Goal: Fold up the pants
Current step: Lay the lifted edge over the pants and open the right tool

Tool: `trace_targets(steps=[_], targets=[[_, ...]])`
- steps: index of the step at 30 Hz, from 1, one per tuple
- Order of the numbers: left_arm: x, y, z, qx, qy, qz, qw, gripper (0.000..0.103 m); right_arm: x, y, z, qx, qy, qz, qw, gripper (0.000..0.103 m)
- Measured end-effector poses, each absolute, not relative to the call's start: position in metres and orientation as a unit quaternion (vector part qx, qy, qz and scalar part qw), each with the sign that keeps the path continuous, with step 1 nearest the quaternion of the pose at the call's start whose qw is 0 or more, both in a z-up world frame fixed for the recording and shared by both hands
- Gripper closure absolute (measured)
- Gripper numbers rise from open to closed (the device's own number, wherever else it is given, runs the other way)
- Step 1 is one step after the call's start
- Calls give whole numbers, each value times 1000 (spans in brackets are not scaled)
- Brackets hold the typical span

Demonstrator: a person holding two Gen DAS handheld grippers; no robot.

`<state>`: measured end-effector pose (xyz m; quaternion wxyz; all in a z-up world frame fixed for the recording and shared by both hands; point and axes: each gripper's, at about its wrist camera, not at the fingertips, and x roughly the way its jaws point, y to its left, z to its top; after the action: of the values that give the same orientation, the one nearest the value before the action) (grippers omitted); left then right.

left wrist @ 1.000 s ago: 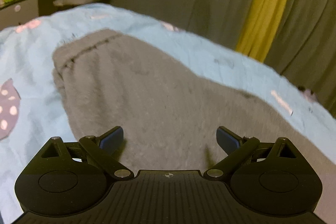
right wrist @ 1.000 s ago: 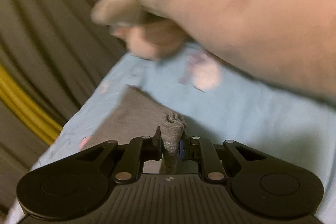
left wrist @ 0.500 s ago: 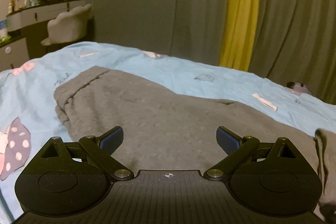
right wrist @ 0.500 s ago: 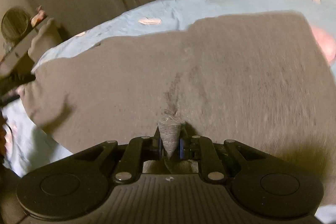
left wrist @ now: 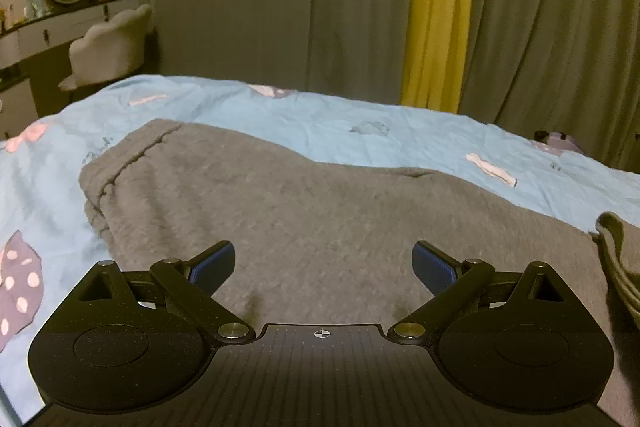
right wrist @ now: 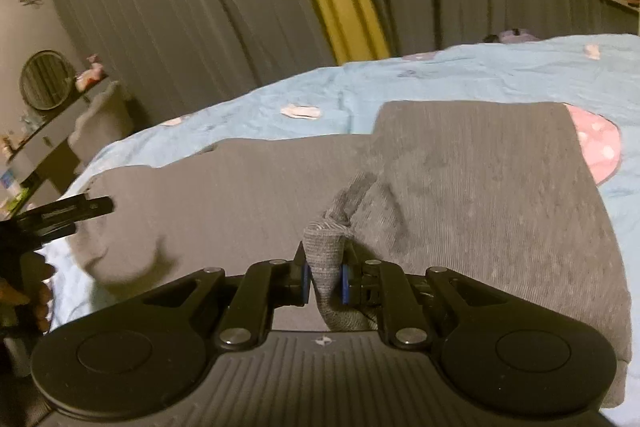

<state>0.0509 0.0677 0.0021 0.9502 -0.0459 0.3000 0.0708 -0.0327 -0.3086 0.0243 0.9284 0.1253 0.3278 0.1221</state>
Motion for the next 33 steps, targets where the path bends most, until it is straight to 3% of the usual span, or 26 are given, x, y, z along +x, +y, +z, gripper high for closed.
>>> trace_targets(steps=[6,8,9,12,13,16,18,22,31,33], targets=[[53,60,0,-28,312,53,948,4,-18,-295,-3,109,420,151,888,87],[54,56,-1,-21,317,45,947,4,-19,-297,-4,114,417,155,888,83],[54,54,-1,-18,322,39,946,4,-19,-300,0,126,417,161,886,73],[54,45,2,-19,334,6,942,4,-27,-316,13,166,390,157,892,26],[52,40,4,-22,337,-17,941,4,-33,-324,19,169,370,139,903,18],[52,14,10,-24,352,-87,932,4,-48,-348,32,148,321,62,933,6],[58,-9,10,-37,376,-142,915,3,-53,-360,37,118,291,-16,949,5],[82,-59,-5,-82,437,-226,867,4,-61,-386,38,175,242,-83,951,4],[136,-123,-48,-114,520,-267,804,5,-52,-429,8,277,303,-122,904,4],[140,-130,-48,-111,513,-255,812,12,-49,-433,3,286,314,-122,897,4]])
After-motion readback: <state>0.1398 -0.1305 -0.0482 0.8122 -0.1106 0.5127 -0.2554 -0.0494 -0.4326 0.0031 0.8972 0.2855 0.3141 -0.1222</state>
